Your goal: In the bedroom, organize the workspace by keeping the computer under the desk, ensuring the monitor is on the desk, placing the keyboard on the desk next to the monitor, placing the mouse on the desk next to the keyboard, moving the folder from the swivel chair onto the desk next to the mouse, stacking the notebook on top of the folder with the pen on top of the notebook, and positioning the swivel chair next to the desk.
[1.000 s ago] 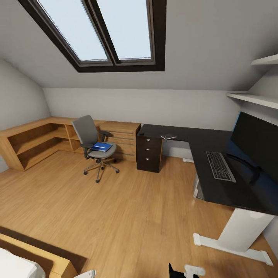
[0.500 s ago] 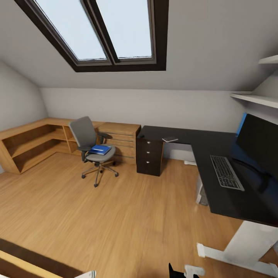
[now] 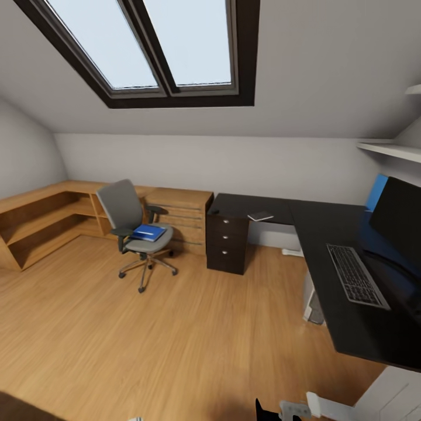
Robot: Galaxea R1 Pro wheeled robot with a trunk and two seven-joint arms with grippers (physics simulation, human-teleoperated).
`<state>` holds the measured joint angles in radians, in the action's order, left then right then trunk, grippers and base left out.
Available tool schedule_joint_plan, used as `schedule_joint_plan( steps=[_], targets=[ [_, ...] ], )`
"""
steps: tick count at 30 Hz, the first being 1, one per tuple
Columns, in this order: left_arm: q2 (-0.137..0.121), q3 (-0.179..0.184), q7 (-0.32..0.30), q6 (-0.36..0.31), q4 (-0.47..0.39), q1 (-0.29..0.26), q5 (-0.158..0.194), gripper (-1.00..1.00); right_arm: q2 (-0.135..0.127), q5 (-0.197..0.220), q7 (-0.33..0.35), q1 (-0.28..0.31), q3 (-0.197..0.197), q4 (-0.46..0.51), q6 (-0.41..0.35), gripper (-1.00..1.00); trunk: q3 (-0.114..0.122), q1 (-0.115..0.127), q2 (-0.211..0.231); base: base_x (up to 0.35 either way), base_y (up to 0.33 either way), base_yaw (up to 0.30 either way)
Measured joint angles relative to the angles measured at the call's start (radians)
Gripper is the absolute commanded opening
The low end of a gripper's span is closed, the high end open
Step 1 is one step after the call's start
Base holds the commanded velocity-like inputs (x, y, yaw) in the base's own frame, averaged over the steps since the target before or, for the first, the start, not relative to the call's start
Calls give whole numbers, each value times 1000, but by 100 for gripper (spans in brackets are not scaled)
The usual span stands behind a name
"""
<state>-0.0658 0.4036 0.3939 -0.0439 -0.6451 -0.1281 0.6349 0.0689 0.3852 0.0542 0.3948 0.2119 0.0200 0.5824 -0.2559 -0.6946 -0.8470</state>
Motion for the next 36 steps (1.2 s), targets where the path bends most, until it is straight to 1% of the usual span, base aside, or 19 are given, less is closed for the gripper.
schedule_joint_plan(
  steps=[36],
  targets=[
    [1,0,0,0,2,-1,0,100,-2,0,0,0,0,0,1,100,0,0,0,324,0,0]
  ],
)
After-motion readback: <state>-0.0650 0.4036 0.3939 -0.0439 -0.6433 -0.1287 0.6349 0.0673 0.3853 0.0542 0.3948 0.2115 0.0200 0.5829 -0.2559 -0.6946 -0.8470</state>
